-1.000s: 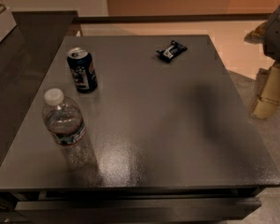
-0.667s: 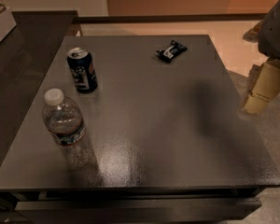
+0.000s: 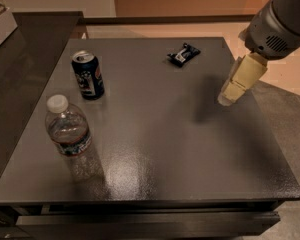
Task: Move rxbar blueberry near pepsi can
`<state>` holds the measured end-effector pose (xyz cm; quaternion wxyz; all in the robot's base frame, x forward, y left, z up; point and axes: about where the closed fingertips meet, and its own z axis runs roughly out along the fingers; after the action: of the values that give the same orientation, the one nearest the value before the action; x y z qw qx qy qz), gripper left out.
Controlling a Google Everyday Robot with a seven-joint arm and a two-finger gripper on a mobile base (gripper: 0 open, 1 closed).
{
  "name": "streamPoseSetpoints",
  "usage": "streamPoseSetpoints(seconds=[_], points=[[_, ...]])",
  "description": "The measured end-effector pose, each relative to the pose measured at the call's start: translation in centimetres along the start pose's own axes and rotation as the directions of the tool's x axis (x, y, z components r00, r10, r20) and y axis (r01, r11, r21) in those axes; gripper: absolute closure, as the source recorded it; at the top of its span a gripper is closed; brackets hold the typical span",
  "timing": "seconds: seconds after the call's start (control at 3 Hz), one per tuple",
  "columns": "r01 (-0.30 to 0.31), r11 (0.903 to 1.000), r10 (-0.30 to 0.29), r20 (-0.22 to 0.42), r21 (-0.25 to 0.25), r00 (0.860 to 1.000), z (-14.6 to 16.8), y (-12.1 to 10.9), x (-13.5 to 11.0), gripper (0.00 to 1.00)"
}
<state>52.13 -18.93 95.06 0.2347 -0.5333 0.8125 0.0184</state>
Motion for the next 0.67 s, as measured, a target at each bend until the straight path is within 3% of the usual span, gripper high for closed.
streamPoseSetpoints(seconds=[0.67], points=[[-0.071,0.9975,0.071,0.092,-0.004,0.993,5.6,-6.2,-3.3,0.00]])
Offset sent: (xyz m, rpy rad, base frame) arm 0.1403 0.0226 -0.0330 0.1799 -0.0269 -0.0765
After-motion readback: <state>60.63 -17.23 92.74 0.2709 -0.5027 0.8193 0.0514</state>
